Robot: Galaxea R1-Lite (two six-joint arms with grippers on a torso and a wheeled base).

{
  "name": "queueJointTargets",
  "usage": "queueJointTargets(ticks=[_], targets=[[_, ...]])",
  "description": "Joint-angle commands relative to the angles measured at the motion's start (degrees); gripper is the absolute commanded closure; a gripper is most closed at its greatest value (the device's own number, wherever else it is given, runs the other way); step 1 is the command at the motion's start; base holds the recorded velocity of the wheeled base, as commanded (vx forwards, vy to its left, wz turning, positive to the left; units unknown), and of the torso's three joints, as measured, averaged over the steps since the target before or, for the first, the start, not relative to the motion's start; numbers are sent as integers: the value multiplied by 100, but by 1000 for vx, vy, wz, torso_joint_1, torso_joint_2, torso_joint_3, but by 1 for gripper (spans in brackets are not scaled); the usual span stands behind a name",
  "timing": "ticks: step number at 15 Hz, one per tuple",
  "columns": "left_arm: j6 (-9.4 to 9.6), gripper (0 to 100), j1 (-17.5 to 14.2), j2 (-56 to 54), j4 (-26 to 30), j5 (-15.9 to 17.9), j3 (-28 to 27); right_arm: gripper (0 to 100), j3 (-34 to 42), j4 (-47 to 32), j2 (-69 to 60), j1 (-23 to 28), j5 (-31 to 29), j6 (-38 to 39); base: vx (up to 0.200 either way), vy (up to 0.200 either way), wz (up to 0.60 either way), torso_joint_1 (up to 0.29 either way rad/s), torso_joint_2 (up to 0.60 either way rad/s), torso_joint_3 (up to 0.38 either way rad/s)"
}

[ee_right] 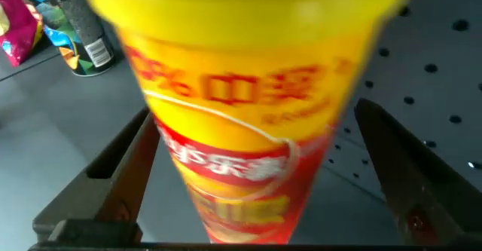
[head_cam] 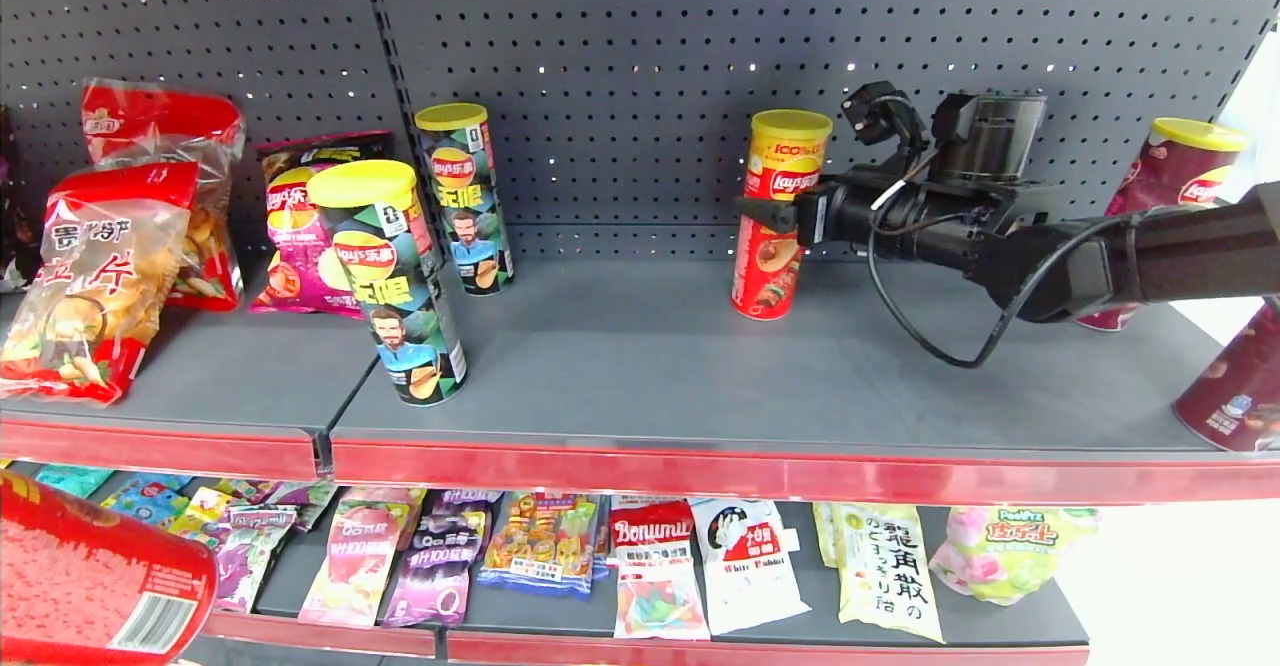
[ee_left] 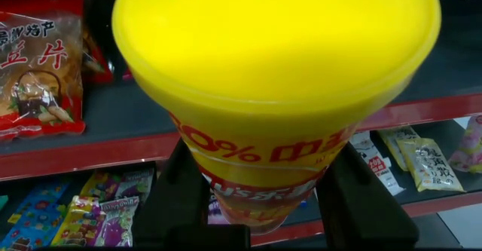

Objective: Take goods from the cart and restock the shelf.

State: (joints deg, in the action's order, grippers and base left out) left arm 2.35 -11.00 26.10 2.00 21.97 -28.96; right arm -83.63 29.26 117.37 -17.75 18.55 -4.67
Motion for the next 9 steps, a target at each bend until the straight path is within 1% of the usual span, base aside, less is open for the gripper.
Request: queueJointTargets(ticks=[1,3,5,7,9], targets=[[2,100,1,9,2,1,5,100,-13,10,-4,-36,-1,-16,0,0,0,0,0,0],[2,100,1,0,-7,1,5,100,31,-25,-48,-97,-1,1,0,0,0,0,0,0],[2,100,1,-8,2,1,14,100,198,-25,-223,-238,-212,1,0,0,0,0,0,0],[2,100,1,-17,2,1,14,100,514,-43,-584,-431,-616,19,0,0,0,0,0,0],[2,100,1,-17,2,1,14,100,936,-43,-1058,-704,-1293,19,0,0,0,0,0,0]])
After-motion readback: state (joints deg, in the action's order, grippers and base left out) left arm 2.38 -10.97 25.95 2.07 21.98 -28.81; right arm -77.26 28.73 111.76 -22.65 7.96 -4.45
